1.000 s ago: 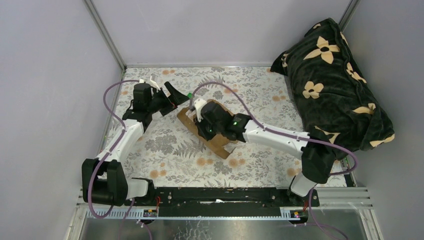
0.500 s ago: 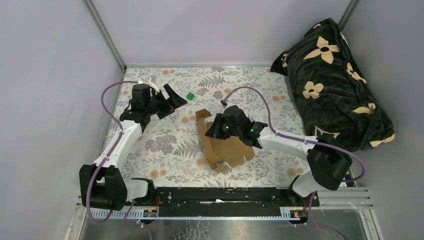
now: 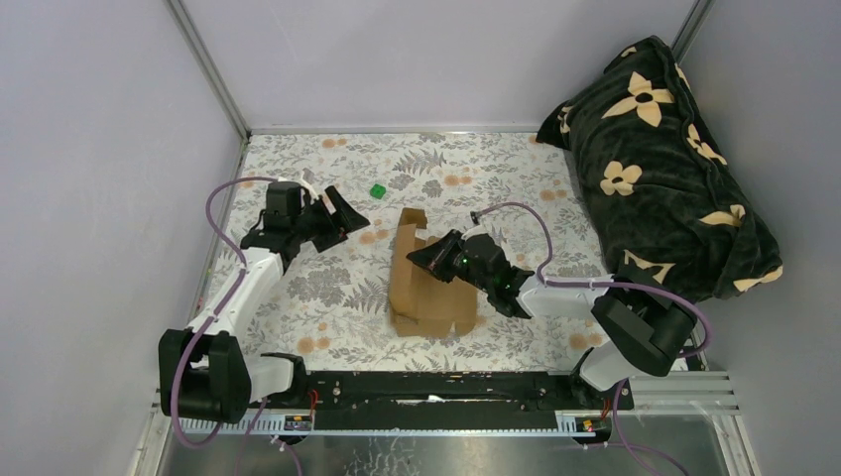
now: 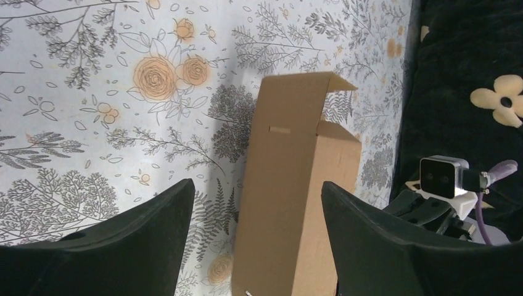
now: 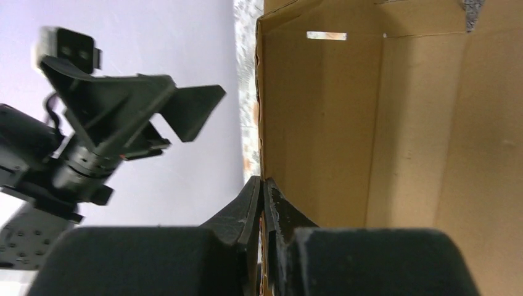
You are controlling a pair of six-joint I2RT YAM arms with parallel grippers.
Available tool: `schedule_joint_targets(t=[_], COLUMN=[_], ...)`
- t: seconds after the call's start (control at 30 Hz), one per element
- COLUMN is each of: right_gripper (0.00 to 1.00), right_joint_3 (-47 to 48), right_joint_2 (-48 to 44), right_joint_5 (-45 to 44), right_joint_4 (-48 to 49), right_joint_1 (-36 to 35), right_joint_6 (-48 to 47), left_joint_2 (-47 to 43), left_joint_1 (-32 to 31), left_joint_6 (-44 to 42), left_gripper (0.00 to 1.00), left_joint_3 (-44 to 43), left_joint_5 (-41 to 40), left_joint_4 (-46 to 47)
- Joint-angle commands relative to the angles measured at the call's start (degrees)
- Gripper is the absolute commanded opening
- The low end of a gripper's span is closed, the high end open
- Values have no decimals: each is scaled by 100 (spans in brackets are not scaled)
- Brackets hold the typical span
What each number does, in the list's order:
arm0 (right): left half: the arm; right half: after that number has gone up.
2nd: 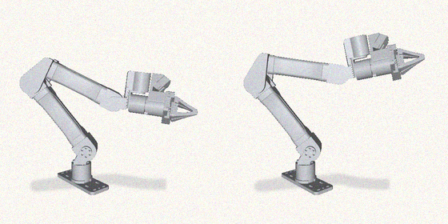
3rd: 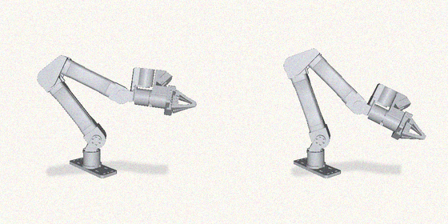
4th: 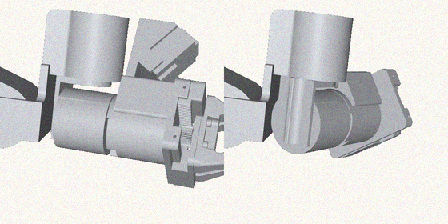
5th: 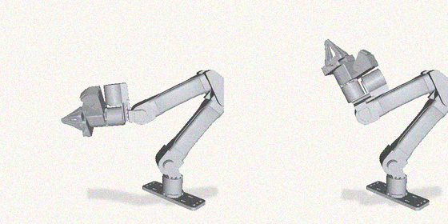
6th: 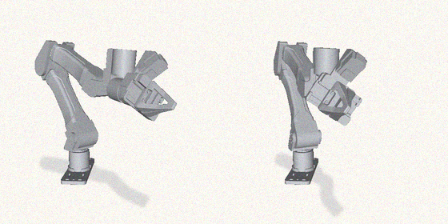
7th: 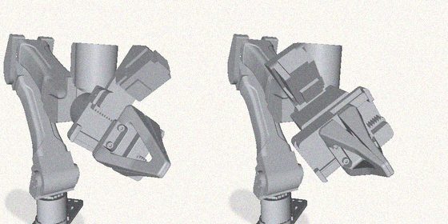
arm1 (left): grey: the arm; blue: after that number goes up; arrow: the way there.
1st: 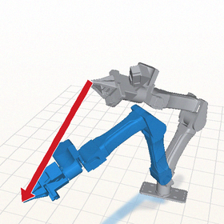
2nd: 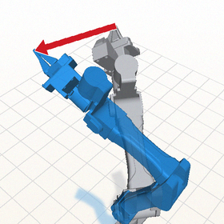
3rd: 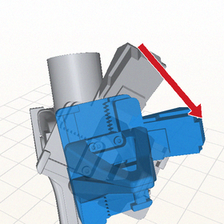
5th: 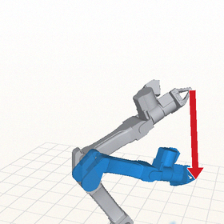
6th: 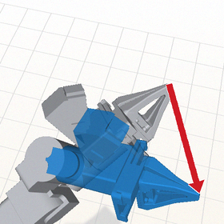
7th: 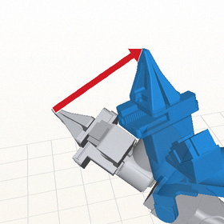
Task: Fold the paper box
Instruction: Fold the paper box at the center of the board.
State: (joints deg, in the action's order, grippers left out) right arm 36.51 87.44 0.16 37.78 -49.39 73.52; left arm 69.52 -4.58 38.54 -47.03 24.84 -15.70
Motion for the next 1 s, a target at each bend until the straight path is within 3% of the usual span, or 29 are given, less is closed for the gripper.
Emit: schedule_joint_targets(t=[0.0,0.23,0.47,0.97], right_gripper=[11,12,14,18], right_joint_3=[-242,-732,-874,87], right_joint_2=[151,748,1288,1290], right_joint_5=[-604,-793,-817,-423], right_joint_4=[1547,2896,3386,1972], right_joint_1=[25,26,27,31], right_joint_6=[709,1167,1297,673], left_joint_2=[-99,272,398,828], left_joint_1=[-295,-1367,-1631,-1642], left_joint_6=[-34,10,-59,-278], left_gripper=[81,82,81,80], left_joint_3=[-23,-136,123,506], left_joint_5=[20,-129,-326,-388], left_joint_4=[169,514,556,798])
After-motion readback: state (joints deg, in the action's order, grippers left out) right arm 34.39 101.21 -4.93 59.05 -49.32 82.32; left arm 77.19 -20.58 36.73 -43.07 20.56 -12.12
